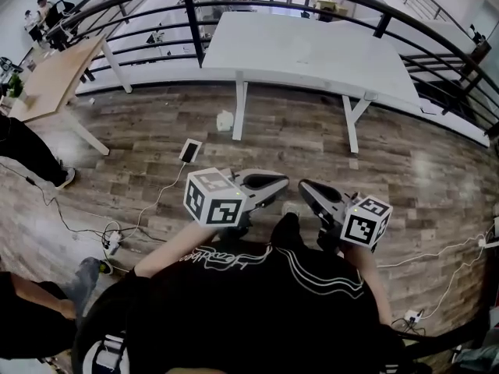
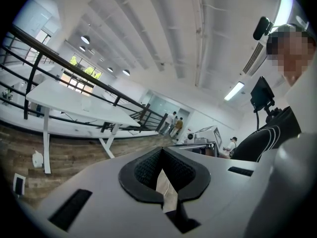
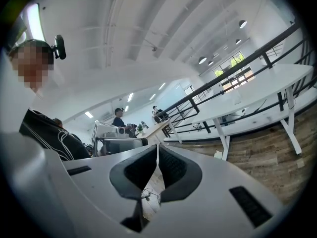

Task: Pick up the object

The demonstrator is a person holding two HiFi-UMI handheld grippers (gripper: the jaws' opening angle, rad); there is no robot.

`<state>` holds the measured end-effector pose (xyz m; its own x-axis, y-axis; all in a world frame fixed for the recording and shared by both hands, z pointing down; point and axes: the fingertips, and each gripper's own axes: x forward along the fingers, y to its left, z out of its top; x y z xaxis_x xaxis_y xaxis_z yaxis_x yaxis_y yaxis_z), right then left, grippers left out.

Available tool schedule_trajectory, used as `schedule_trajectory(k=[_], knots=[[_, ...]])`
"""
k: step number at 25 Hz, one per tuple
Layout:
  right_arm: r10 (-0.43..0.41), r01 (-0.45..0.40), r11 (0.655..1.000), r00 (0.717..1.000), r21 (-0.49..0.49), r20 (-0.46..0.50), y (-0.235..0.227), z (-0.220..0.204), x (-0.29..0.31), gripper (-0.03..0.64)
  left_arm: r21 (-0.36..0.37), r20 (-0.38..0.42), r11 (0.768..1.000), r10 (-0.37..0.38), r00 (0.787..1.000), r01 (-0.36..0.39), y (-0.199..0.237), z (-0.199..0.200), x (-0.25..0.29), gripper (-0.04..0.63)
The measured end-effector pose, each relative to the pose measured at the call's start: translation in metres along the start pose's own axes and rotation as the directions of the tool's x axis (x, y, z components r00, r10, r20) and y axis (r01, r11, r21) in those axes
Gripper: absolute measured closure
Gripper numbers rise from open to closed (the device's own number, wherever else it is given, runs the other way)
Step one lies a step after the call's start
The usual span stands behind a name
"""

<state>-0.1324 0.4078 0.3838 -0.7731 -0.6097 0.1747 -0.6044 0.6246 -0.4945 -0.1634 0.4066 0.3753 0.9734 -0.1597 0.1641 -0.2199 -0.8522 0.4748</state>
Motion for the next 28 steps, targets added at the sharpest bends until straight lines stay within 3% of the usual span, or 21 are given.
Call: schedule_trajectory(k=[13,21,28], knots=[[0.045,-0.041,0.997,0.997,0.062,-0.058,-0.130,0.047,0.033,0.600,-0.098,-0.006,0.994,0.056,0.998,-0.056,0.105,0.040,0.087,0.588],[0.081,-0.073,0.993,0.993,0.089,-0.088,-0.264,0.137,0.045,0.600,-0.148,-0.008,0.982,0.114,0.993,-0.114,0.199,0.119,0.191,0.588],[0.105,-0.099,0.990,0.993,0.101,-0.051,-0.363,0.216,0.032,0.600,-0.118,-0.009,0.984,0.131,0.991,-0.132,0.251,0.187,0.283,0.588]])
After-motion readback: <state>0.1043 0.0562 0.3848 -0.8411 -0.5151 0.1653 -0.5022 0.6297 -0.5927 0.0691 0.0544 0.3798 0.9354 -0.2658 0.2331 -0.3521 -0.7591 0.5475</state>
